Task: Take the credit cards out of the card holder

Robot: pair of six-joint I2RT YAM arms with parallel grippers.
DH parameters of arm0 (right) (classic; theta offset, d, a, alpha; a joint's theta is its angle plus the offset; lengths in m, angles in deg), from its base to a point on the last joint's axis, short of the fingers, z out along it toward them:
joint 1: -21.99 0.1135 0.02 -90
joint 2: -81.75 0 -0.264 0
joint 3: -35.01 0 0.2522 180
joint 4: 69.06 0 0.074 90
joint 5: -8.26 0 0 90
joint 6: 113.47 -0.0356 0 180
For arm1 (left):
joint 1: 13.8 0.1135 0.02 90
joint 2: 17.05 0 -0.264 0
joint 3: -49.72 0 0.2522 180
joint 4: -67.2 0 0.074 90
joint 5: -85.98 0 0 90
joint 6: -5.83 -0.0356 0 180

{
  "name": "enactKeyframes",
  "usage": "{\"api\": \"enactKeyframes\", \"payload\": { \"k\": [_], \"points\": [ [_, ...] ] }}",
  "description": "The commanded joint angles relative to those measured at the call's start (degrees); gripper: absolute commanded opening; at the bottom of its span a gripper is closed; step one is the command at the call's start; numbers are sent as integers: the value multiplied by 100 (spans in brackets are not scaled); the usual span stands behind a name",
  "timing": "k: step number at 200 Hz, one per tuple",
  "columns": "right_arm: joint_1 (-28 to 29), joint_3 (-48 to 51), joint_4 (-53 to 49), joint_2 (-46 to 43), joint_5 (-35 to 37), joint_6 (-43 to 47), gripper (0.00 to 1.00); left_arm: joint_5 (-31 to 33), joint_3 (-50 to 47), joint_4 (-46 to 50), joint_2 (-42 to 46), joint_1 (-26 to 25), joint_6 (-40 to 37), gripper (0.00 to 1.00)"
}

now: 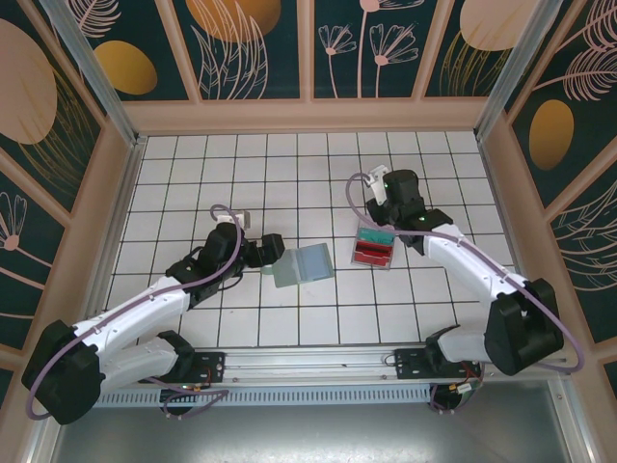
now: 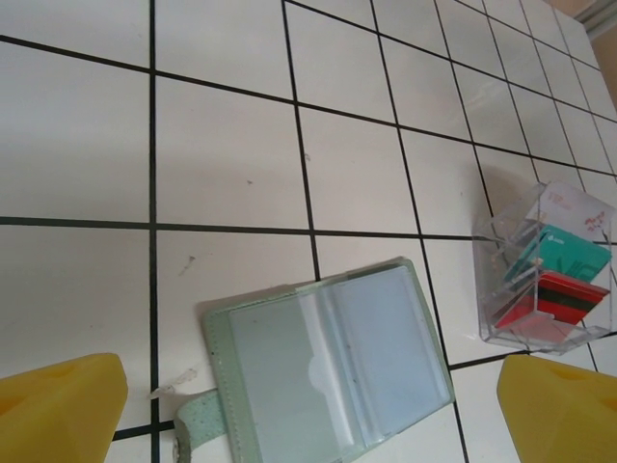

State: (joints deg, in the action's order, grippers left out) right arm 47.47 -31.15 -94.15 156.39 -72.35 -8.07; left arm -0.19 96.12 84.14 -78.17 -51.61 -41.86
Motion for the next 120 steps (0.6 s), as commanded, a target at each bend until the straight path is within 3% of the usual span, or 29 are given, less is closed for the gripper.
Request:
{"api": "enactKeyframes", "payload": {
  "k": [1,26,41,56,78,120],
  "points": [
    [-23,112,219,-275,-354,-1246,41,312,296,336,-61,32,85,99],
    [-34,349,445,-537,-158,-2168,56,908,455,699,-119,35,157,98],
    [-47,650,703,-770,120,-2541,64,1718,564,1027,-153,30,277,98],
    [-60,1007,983,-1044,636,-2689,83,2484,606,1255,-113,35,180,99],
    [-255,1504,1336,-1409,1416,-2885,98,3644,641,1527,19,52,217,98],
    [-1082,2053,1842,-1447,2029,-3376,99,4530,571,773,102,535,-860,99]
  ]
}}
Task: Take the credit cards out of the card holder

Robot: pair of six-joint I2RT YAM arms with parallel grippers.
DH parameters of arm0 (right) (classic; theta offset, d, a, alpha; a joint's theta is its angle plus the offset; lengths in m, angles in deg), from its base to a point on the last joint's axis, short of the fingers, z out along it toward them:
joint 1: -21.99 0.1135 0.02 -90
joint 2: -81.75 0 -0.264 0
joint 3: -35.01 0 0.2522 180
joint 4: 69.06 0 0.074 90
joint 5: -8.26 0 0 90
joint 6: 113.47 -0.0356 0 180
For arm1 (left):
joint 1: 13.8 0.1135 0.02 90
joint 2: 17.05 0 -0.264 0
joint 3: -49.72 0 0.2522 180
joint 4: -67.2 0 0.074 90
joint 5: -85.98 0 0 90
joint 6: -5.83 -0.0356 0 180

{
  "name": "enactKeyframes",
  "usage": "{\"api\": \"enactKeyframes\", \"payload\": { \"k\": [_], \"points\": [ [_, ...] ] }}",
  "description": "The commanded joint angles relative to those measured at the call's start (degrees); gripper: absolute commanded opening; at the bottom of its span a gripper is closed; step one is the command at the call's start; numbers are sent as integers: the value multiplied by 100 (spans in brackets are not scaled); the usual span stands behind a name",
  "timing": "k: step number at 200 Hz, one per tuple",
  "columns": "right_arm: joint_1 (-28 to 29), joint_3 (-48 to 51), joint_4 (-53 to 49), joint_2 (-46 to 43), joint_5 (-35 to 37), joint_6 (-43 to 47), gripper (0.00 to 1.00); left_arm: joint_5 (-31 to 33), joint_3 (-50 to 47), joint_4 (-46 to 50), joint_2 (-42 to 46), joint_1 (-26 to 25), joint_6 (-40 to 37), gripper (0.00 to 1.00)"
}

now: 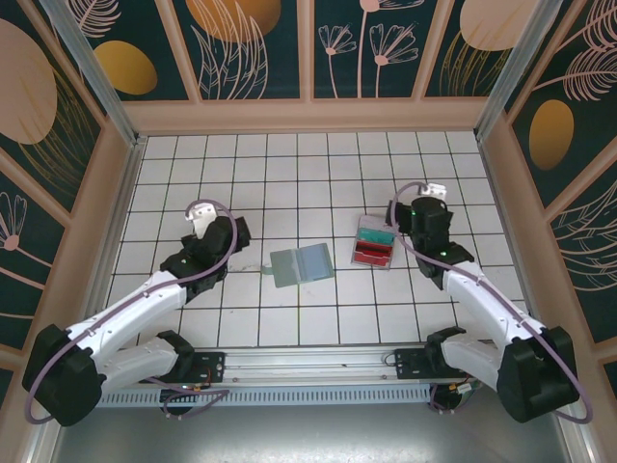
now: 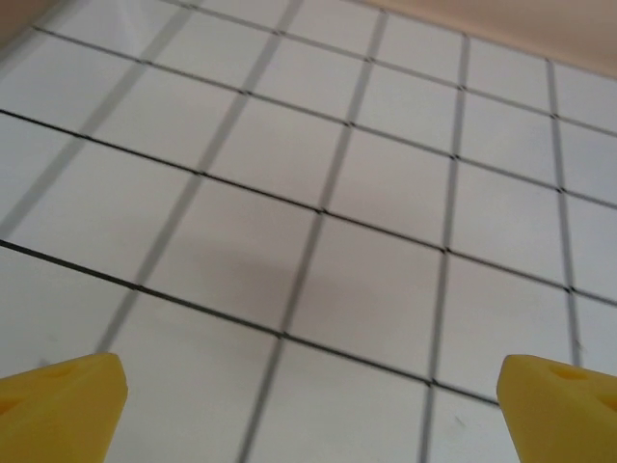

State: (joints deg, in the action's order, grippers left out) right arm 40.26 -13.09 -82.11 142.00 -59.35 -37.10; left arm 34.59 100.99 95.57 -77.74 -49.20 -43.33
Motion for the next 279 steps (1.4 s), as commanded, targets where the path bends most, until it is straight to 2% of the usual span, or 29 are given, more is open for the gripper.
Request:
{"api": "enactKeyframes", "payload": {
  "k": [1,40,66,96,119,144,157,175,187,208,219,230,240,279],
  "points": [
    [-382,264,670,-2,743,-465,99,1052,82,-384,53,317,-755,99],
    [-1164,930,2130,284,690,13,99,407,-85,-1593,-580,1623,-1584,99],
    [-1705,1127,2933,852,145,153,99,403,-466,-2727,-1061,2285,-1869,99],
    [-1878,1087,3710,1651,-106,297,99,306,-737,-3759,-1610,2770,-2211,99],
    [-1871,1088,4425,2103,-255,436,99,238,-1105,-5099,-2019,2857,-2618,99],
    [-1878,1211,5199,2508,-507,673,99,-152,-1398,-6456,-2304,2977,-2952,99],
    [-1847,1367,5610,2618,-652,810,99,-483,-1468,-7059,-2491,3008,-3255,99],
    [-1835,1609,6083,2562,-982,967,99,-900,-1439,-7056,-2626,3076,-3333,99],
    [-1835,1913,6558,2505,-1172,1032,99,-1260,-1749,-7506,-2530,3083,-3455,99],
    [-1865,2044,6797,2583,-1521,1122,99,-1852,-2397,-8614,-2440,3192,-3514,99],
    [-1882,2217,7398,2826,-1764,1235,99,-1990,-2596,-9419,-2787,3212,-3589,99],
    [-1885,2192,7200,2779,-1702,1187,99,-2107,-2478,-8828,-2598,3255,-3526,99],
    [-1888,2176,7195,2785,-1711,1184,99,-2122,-2529,-9123,-2702,3267,-3544,99],
    [-1885,2186,7228,2790,-1703,1196,99,-2132,-2523,-9011,-2639,3267,-3549,99]
  ]
}}
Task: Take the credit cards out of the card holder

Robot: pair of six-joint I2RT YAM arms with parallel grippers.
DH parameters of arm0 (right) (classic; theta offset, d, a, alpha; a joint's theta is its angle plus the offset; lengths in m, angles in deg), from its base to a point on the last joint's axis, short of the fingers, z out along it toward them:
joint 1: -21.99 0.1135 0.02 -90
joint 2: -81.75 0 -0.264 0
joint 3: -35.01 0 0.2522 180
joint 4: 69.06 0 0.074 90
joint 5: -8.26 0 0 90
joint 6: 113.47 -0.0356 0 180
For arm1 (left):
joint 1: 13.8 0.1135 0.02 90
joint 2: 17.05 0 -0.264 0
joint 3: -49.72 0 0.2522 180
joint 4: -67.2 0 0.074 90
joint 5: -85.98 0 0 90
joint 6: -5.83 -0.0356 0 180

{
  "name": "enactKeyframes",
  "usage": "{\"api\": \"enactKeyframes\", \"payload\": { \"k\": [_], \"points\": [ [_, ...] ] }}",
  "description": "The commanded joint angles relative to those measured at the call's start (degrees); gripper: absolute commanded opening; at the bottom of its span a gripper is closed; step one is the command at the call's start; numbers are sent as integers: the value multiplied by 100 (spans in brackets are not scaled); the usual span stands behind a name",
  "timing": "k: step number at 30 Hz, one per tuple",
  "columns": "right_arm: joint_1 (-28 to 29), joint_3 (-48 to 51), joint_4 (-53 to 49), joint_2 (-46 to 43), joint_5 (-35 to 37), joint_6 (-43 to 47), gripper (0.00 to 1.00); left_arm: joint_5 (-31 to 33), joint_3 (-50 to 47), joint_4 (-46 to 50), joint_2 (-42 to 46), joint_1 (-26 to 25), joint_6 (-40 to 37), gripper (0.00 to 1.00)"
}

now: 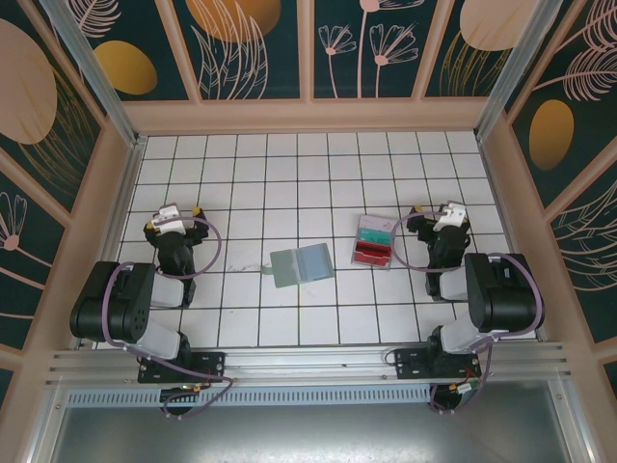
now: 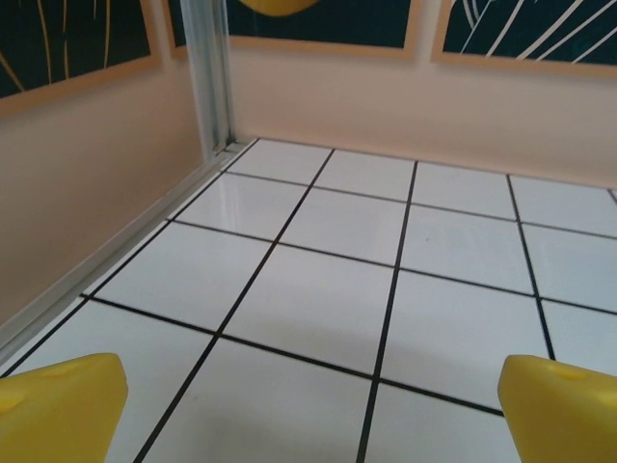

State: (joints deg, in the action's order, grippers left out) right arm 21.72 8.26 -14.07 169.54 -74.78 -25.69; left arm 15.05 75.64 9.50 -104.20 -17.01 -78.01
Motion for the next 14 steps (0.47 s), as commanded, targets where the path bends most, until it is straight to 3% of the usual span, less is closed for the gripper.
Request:
{"api": "enactKeyframes", "payload": {
  "k": [1,14],
  "points": [
    [-33,51,422,36,-160,55,99,-177,13,-395,11,48,-80,99],
    [-35,43,411,39,-166,45,99,-178,1,-421,5,48,-88,99]
  ]
}}
